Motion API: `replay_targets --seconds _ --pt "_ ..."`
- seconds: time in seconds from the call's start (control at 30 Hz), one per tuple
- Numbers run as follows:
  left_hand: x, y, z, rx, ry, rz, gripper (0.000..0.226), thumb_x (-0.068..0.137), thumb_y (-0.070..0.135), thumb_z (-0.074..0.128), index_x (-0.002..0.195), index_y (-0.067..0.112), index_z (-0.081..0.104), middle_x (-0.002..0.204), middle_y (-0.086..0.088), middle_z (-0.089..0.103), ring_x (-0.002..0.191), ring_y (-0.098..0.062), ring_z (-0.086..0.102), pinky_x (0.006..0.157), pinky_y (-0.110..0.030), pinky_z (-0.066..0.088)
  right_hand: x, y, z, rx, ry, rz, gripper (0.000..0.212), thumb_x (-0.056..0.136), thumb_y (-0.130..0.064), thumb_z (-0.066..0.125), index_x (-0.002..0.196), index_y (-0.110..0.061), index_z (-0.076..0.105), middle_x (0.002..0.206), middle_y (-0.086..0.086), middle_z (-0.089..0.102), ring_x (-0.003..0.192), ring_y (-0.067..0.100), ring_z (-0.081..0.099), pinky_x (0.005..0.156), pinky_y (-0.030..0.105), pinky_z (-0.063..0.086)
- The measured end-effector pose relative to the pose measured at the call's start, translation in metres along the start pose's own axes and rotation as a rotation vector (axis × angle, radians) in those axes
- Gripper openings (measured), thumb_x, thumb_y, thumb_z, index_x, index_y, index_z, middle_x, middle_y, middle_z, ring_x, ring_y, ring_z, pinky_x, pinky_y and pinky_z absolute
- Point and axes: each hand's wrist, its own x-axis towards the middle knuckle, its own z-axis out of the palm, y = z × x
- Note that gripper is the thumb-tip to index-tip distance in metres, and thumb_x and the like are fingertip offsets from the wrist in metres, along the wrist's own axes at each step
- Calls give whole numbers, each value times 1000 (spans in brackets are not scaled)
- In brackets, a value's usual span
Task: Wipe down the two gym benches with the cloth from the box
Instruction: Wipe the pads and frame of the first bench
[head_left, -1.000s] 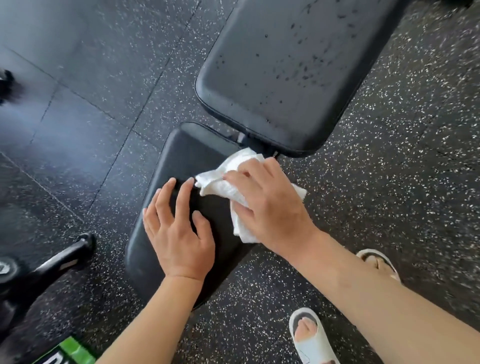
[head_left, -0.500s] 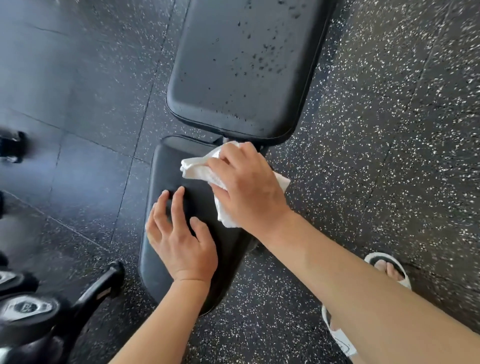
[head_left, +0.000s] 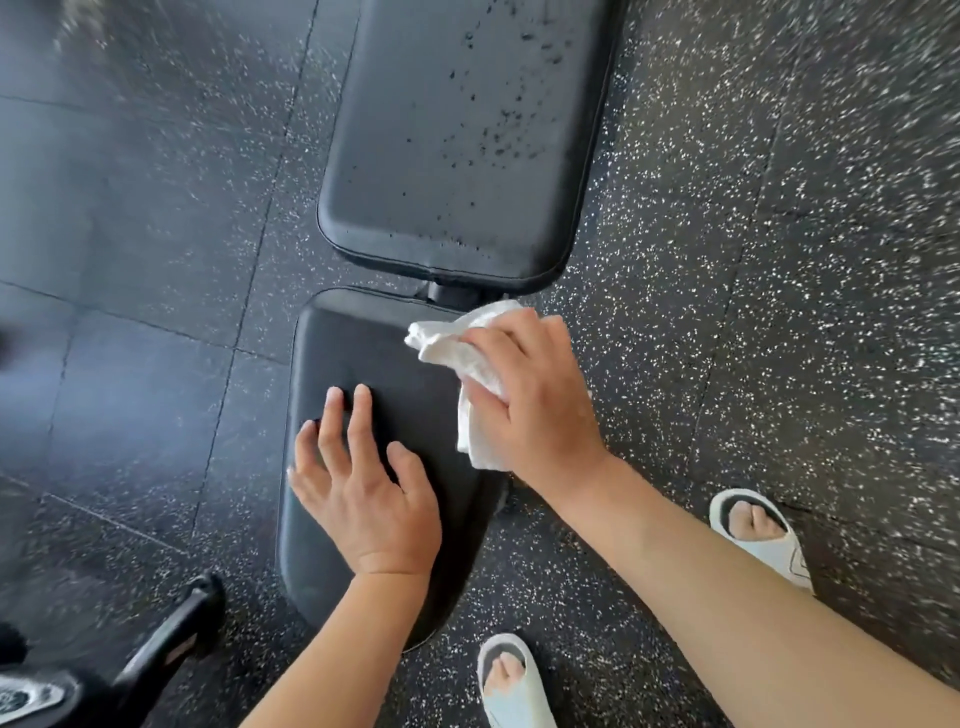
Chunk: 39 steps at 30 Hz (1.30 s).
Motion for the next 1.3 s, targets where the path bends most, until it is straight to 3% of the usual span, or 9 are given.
replay_targets --seconds 0.1,0.2,0.4,0.57,0.77,0.93,1.1,1.3 --pt "0 -2 -2 -27 -72 81 64 95 37 39 159 39 37 171 12 28 159 -27 18 125 -69 12 3 -9 6 -24 104 56 18 95 -21 67 111 -15 72 112 0 60 98 21 44 90 32 44" --pt "-6 -8 -5 -19 -187 424 63 98 34 42 160 42 38 172 14 27 162 -24 14 128 -64 8 -25 -22 9 -53 176 145 22 95 -17 69 117 -15 70 117 1 58 101 20 43 92 30 42" --pt "29 -47 -18 12 -196 809 52 105 32 45 157 30 48 169 4 37 154 -34 32 121 -59 30 -144 -69 45 184 281 384 29 99 -17 62 127 -23 59 124 -10 51 111 16 50 96 35 45" --pt "26 -50 -13 -20 -160 801 55 103 29 44 158 31 47 169 7 36 157 -29 29 124 -56 28 -179 -87 71 328 351 446 42 97 -10 59 133 -29 52 130 -14 45 123 14 49 105 35 44" --pt "27 -51 -13 -21 -155 821 56 103 29 43 159 30 45 171 7 31 157 -29 27 127 -54 25 -84 -46 52 362 565 517 27 103 -11 57 129 -5 58 123 5 50 113 19 53 102 35 45" --pt "27 -48 -13 4 -153 818 56 101 27 41 157 24 48 170 2 34 156 -32 29 125 -57 27 -25 -10 30 397 570 544 22 103 -12 57 123 -2 61 116 10 54 106 24 54 98 43 46" --pt "26 -47 -14 10 -154 822 56 102 28 40 157 24 48 170 0 34 156 -32 28 125 -57 27 -95 -44 53 432 557 501 27 102 -5 57 129 -6 56 121 2 49 112 20 53 100 37 45" --pt "24 -45 -14 14 -135 818 57 100 24 39 156 21 49 169 -1 37 155 -34 30 126 -53 26 -216 -100 96 447 410 481 41 93 -7 56 133 -16 53 133 -2 47 124 19 50 105 37 44"
